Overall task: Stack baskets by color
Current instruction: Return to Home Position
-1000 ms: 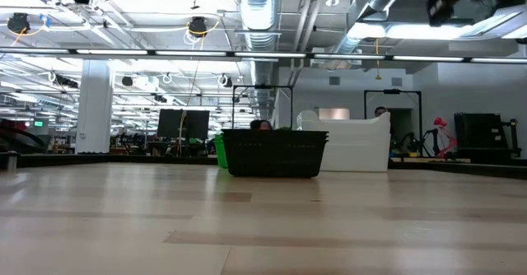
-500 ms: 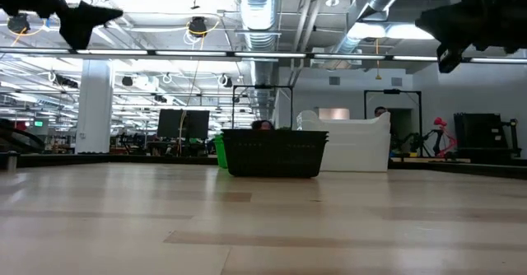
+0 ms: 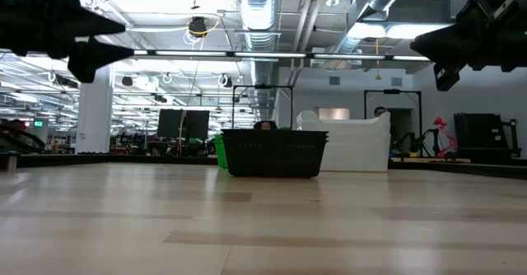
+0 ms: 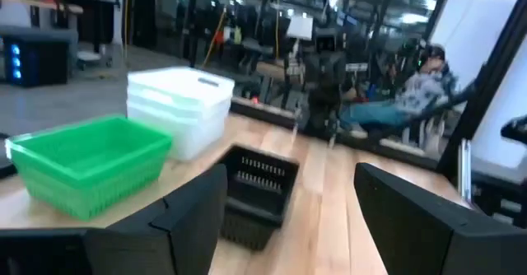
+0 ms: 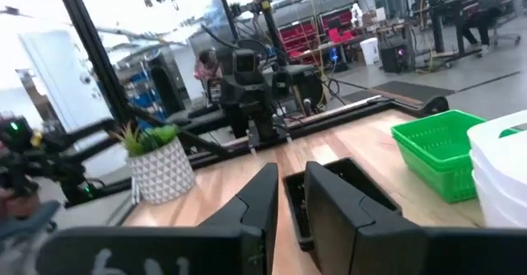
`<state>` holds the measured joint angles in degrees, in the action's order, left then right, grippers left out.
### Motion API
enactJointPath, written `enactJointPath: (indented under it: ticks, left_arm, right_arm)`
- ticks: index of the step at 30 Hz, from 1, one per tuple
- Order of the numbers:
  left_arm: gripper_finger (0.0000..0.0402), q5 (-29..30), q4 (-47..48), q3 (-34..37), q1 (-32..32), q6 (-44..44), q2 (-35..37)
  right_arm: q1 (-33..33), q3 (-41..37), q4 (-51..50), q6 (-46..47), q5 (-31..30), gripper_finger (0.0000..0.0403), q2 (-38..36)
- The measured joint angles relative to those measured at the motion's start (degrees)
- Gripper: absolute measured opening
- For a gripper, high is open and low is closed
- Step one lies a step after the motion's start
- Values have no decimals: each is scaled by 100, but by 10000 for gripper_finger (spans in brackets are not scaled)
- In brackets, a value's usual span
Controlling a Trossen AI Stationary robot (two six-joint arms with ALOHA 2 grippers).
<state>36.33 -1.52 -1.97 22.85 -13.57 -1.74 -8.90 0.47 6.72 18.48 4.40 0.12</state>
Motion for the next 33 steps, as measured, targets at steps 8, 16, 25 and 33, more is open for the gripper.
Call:
enactJointPath:
  ticks: [8,16,25,33]
  left_arm:
    - [256,-1539,37,36,-90,130,40]
    - [256,-2673,156,36,-90,595,38]
    - [256,-2707,162,36,-90,691,29]
    - [256,-2700,162,36,-90,584,29]
  right_arm:
    - [189,-2,-436,-732,-8,88,20]
    - [251,-7,-481,-958,-4,88,66]
    - [251,-11,-461,-951,-4,88,66]
    - [251,-11,-459,-950,-2,88,66]
